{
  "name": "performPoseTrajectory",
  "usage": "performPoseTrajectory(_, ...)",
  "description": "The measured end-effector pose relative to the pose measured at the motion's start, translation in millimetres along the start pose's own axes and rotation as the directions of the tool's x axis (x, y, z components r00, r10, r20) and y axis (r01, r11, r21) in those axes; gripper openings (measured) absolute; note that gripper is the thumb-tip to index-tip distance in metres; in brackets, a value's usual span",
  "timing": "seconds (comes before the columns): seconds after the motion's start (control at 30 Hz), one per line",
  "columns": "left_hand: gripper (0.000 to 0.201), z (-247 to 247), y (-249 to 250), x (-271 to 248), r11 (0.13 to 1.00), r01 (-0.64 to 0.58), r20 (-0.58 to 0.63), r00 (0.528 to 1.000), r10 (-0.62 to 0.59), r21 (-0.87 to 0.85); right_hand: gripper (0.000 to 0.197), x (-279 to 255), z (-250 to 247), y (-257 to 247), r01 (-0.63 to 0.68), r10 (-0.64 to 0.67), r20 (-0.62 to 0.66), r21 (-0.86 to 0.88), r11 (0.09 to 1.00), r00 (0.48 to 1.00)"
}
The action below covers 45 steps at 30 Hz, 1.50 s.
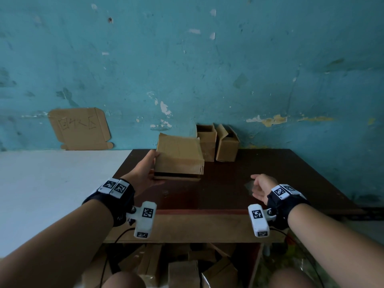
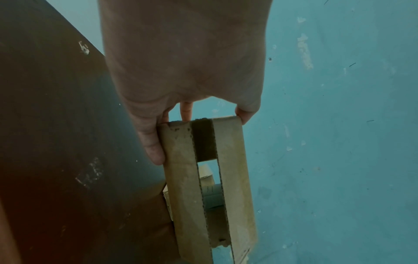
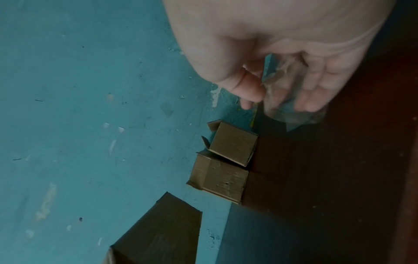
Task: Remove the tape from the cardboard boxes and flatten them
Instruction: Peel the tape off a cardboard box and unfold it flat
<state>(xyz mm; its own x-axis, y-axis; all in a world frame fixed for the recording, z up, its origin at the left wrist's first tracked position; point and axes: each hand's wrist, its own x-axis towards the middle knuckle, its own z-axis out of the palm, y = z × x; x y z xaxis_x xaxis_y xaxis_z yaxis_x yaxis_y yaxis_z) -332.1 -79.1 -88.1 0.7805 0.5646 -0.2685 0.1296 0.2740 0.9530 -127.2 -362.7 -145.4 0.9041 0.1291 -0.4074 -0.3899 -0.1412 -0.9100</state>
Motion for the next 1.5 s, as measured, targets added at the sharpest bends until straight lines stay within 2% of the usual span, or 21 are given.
performPoseTrajectory(0.07, 0.037, 1, -2, 1, 1.0, 0.006, 0.0, 1.0, -0.006, 0.01, 0.043, -1, 0, 2, 0.0, 0.002, 0.041, -0.049, 0.999, 0.999)
performPoseTrajectory(0.17, 0.035, 3, -6, 3, 1.0, 0.019, -0.007, 1.0, -0.019, 0.016, 0.037, -4, 3, -1, -0.001, 0.002, 0.016, -0.058, 0.998, 1.0)
performPoseTrajectory(0.27, 0.036, 5, -9, 3, 0.999, 0.023, 0.002, 1.0, -0.023, 0.03, 0.05, -5, 8, -5, 0.015, -0.009, 0.081, -0.073, 0.997, 0.997)
performPoseTrajectory(0.33, 0.037, 6, -9, 4, 0.999, 0.024, 0.011, 1.0, -0.024, 0.032, 0.057, -4, 11, -7, 0.026, -0.021, 0.061, -0.078, 0.997, 0.998)
performPoseTrajectory(0.47, 0.038, 11, -6, 4, 0.999, 0.009, 0.018, 1.0, -0.01, 0.033, 0.038, -7, 18, -16, 0.176, -0.18, -0.03, -0.108, 0.978, 0.983)
performPoseTrajectory(0.53, 0.042, 15, -3, 4, 1.0, 0.0, 0.027, 1.0, 0.0, 0.026, 0.032, -13, 26, -19, 0.235, -0.233, 0.029, -0.125, 0.964, 0.972)
performPoseTrajectory(0.67, 0.044, 22, -2, 6, 1.0, -0.01, 0.02, 1.0, 0.01, -0.025, 0.041, -31, 46, -22, 0.3, -0.257, 0.27, -0.131, 0.945, 0.928)
performPoseTrajectory(0.73, 0.046, 27, -1, 6, 0.999, -0.009, 0.027, 1.0, 0.011, -0.045, 0.042, -40, 56, -23, 0.333, -0.271, 0.347, -0.133, 0.933, 0.898)
performPoseTrajectory(0.83, 0.047, 31, -1, 4, 0.998, -0.01, 0.041, 0.999, 0.012, -0.063, 0.04, -50, 67, -26, 0.36, -0.286, 0.411, -0.113, 0.926, 0.866)
performPoseTrajectory(0.93, 0.052, 31, 1, 2, 0.998, -0.02, 0.067, 0.997, 0.024, -0.064, 0.05, -54, 73, -27, 0.355, -0.302, 0.442, -0.042, 0.934, 0.845)
performPoseTrajectory(1.13, 0.062, 27, 1, 7, 0.996, -0.046, 0.078, 0.996, 0.052, -0.073, 0.049, -63, 74, -29, 0.305, -0.336, 0.46, 0.144, 0.941, 0.821)
performPoseTrajectory(1.27, 0.036, 29, 3, 2, 0.996, -0.079, 0.101, 0.991, 0.082, -0.029, 0.044, -68, 74, -31, 0.332, -0.375, 0.429, 0.174, 0.927, 0.822)
performPoseTrajectory(1.33, 0.031, 31, 3, -2, 0.992, -0.128, 0.113, 0.986, 0.125, 0.014, 0.038, -72, 75, -33, 0.348, -0.385, 0.408, 0.164, 0.923, 0.828)
performPoseTrajectory(1.43, 0.028, 36, 2, -7, 0.947, -0.266, 0.12, 0.961, 0.248, 0.18, 0.042, -76, 79, -34, 0.388, -0.398, 0.347, 0.103, 0.916, 0.849)
performPoseTrajectory(1.5, 0.024, 42, 1, -8, 0.872, -0.351, 0.124, 0.936, 0.328, 0.34, 0.043, -79, 84, -35, 0.423, -0.419, 0.293, 0.053, 0.905, 0.859)
